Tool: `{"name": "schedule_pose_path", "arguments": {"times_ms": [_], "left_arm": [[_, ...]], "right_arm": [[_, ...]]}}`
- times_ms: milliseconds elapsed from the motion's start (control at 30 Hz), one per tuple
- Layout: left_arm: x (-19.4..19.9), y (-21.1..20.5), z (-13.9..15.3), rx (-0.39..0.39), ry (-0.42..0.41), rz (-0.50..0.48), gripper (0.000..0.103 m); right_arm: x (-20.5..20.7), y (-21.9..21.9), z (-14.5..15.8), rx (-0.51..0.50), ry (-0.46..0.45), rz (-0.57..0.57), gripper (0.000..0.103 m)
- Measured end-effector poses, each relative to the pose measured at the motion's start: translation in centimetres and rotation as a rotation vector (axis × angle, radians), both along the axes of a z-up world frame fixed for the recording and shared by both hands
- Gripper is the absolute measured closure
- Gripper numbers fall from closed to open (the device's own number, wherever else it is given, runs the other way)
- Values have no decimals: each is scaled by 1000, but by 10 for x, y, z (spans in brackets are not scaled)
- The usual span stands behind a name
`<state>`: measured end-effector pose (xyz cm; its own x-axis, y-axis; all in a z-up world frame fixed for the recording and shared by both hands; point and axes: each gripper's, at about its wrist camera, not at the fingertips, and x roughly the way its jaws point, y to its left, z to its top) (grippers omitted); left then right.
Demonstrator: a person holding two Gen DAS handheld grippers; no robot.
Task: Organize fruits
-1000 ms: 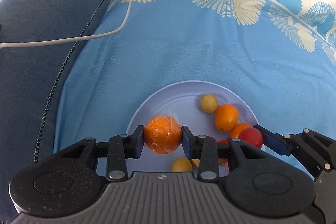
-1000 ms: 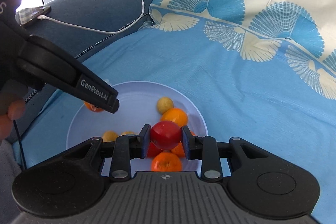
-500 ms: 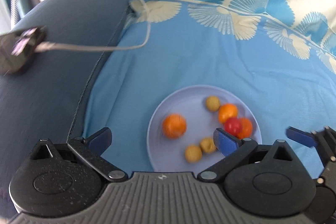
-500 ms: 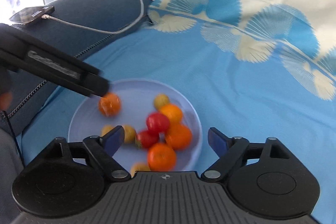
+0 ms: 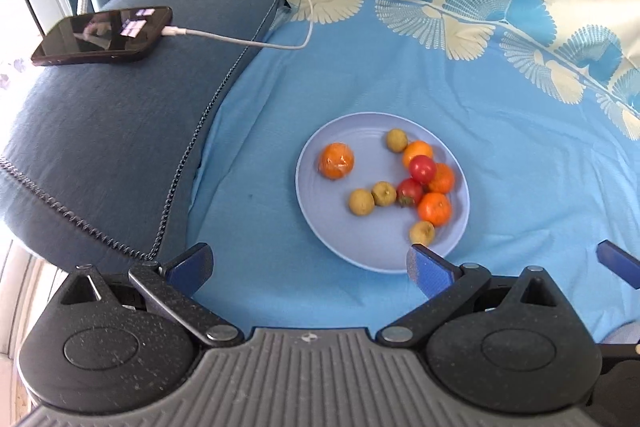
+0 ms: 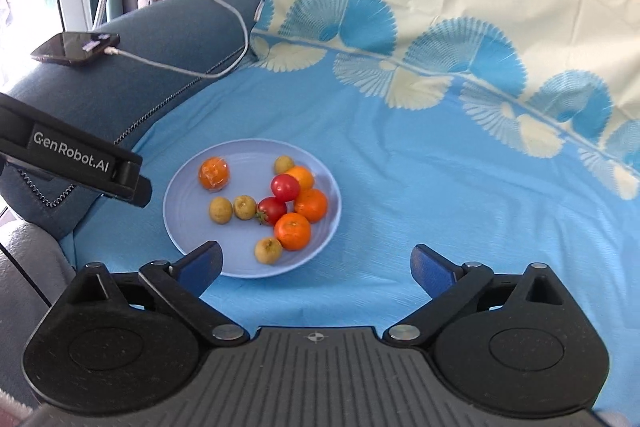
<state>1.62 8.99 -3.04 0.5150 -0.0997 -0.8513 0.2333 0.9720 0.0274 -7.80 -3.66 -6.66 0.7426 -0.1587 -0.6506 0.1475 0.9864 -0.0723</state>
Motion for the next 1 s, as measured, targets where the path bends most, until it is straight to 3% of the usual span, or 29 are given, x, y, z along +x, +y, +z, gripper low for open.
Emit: {"name": "schedule_pose_path", "arguments": {"times_ms": [467, 767, 1000], "left_arm": [[-41, 6, 11, 10, -60, -10, 0], [-44, 2, 15, 17, -69, -28, 0], [-41, -6, 15, 66, -74, -37, 0]], "right_arm": [[-42, 13, 21, -22, -72, -14, 1], [-49, 17, 28, -32, -88, -6, 1], [-48, 15, 31, -32, -95, -19, 1]]}}
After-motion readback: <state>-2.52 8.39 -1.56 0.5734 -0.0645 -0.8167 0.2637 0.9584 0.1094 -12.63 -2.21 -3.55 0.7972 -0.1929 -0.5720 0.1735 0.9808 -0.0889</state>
